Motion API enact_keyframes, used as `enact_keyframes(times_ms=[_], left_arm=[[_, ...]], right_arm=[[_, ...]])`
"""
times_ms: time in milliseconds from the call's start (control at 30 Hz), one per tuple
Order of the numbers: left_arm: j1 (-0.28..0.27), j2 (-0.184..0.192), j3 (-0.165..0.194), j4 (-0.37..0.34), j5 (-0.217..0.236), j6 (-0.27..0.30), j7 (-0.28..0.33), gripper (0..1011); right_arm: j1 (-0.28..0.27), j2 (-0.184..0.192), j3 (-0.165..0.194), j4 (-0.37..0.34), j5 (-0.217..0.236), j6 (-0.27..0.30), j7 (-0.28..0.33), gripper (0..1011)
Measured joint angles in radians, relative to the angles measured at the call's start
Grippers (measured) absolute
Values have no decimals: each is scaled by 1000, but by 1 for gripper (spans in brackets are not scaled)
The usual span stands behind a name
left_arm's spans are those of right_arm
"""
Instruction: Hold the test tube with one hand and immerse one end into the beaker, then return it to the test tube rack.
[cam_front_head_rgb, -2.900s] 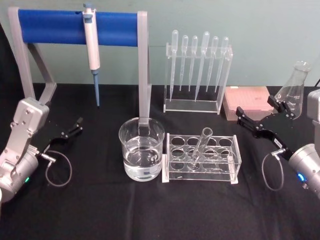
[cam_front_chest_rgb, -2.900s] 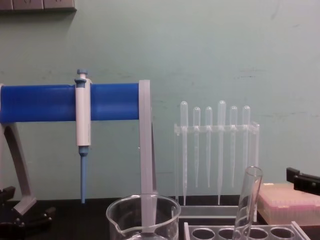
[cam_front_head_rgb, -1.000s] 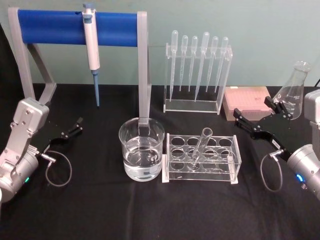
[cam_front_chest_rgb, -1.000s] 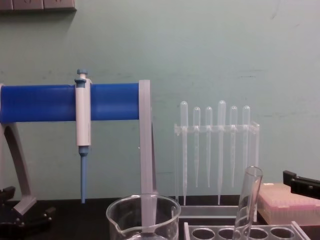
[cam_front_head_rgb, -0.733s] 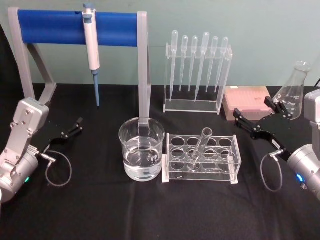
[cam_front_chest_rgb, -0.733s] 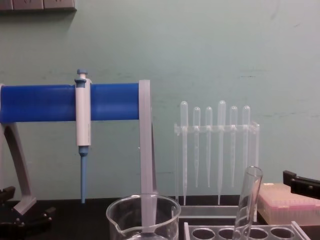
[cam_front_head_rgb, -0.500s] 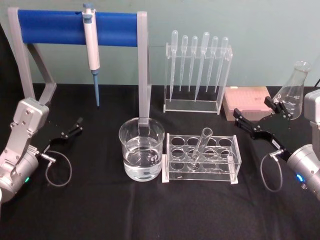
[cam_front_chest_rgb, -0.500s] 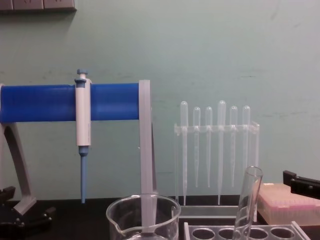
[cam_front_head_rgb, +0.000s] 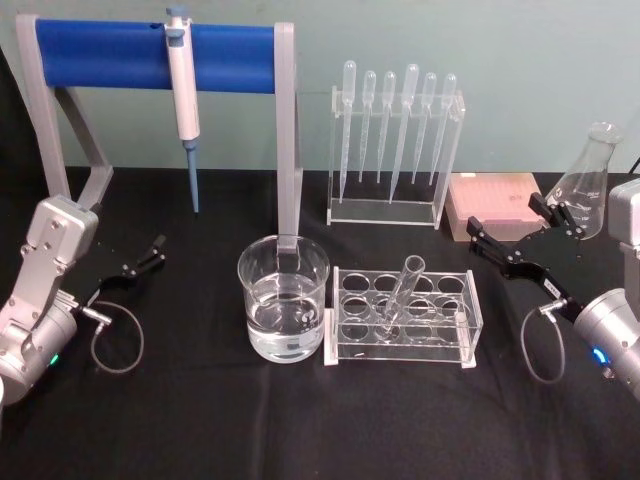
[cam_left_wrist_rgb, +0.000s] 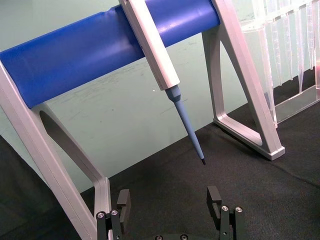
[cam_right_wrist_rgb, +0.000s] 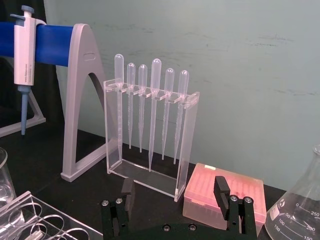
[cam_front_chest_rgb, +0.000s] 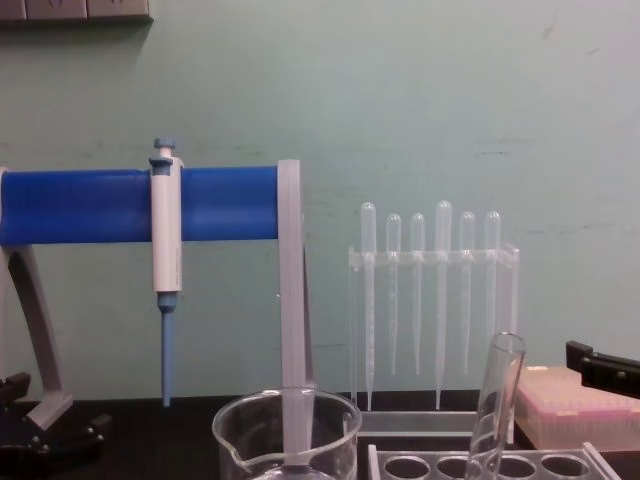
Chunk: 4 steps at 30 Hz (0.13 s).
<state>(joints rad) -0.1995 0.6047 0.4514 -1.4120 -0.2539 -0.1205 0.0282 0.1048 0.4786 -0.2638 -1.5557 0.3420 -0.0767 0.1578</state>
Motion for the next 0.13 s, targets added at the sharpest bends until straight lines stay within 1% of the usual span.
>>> enact_keyframes(times_ms=[133], left_arm=[[0,0,0,0,0,0,0,1000]], right_arm=[[0,0,0,0,0,0,0,1004]])
